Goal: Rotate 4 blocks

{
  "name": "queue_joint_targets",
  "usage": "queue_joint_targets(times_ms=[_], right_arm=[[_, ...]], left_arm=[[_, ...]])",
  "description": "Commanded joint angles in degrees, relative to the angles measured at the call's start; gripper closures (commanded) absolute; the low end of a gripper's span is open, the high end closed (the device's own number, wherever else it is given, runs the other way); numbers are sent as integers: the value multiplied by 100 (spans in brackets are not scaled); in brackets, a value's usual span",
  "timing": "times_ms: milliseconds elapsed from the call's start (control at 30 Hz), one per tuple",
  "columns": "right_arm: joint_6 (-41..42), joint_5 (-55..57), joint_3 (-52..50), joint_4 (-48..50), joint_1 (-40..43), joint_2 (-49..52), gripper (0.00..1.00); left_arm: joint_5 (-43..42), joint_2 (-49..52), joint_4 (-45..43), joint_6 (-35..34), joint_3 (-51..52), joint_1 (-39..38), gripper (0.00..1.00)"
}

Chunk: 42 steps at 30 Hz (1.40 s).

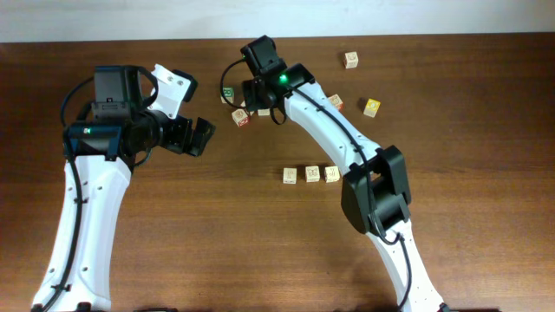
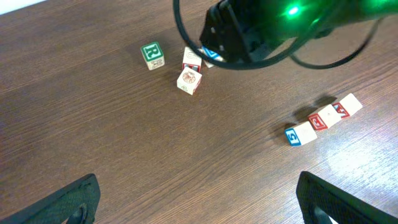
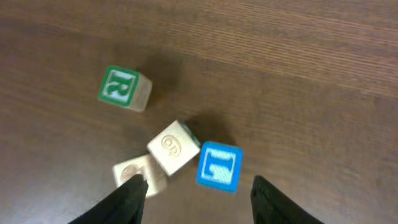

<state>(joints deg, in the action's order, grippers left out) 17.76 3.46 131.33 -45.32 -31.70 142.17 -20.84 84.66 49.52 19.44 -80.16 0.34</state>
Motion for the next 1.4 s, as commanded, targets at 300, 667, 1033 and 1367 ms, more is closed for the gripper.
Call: queue_joint_targets(times_ms=[300, 667, 1033, 1367], right_arm=[[-271, 258, -96, 404, 101, 651, 43], [-229, 120, -96, 11, 157, 651, 59], [-236, 175, -105, 258, 251, 651, 64], [-232, -485, -81, -402, 249, 459, 73]], left_arm=[[-81, 20, -11, -57, -125, 28, 1], [-81, 20, -11, -57, -125, 28, 1], [-81, 20, -11, -57, -125, 28, 1], [-83, 20, -13, -57, -125, 28, 1]])
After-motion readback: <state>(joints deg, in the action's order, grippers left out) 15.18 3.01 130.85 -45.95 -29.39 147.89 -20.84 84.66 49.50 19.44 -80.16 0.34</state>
